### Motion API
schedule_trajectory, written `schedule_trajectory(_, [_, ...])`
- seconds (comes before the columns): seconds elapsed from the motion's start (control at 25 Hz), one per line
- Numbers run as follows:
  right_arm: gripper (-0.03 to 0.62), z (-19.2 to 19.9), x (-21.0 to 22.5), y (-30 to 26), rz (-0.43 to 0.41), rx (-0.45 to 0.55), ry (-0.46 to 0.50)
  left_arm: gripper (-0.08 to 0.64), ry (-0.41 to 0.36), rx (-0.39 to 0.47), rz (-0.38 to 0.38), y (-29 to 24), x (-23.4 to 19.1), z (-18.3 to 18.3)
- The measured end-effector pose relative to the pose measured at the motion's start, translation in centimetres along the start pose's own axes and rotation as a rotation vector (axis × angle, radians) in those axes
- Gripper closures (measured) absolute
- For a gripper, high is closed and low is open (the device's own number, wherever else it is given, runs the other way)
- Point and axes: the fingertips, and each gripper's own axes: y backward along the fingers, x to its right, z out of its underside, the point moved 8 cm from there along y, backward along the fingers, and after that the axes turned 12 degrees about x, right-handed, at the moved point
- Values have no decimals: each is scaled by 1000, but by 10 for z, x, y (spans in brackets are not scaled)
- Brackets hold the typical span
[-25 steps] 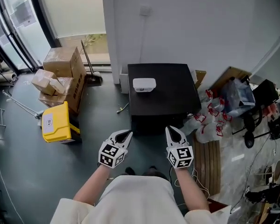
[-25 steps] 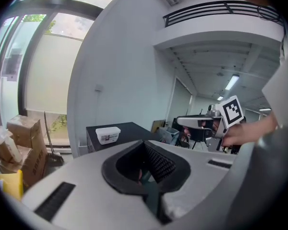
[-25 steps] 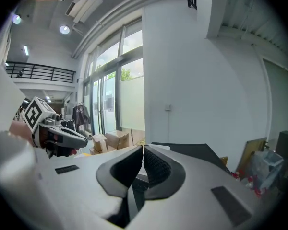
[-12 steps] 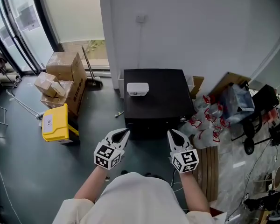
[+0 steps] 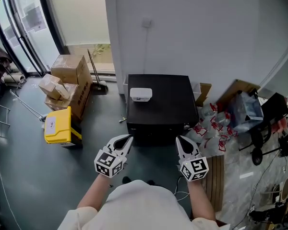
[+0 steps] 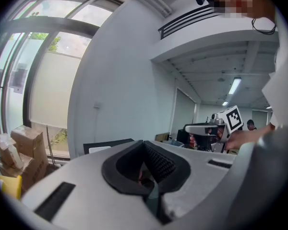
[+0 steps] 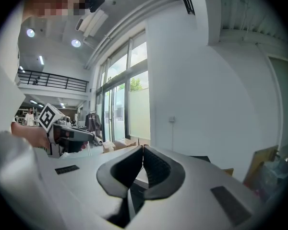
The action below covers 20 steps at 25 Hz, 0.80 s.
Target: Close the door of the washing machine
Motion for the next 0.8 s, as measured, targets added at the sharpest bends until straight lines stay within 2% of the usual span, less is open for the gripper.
schedule_trajectory(0.28, [563, -1, -1, 2, 2, 24, -30, 551, -1, 7, -4, 3, 4, 0])
schedule_trajectory(0.8, [563, 3, -3, 6, -3, 11, -29, 551, -11, -7, -13, 6, 3, 4])
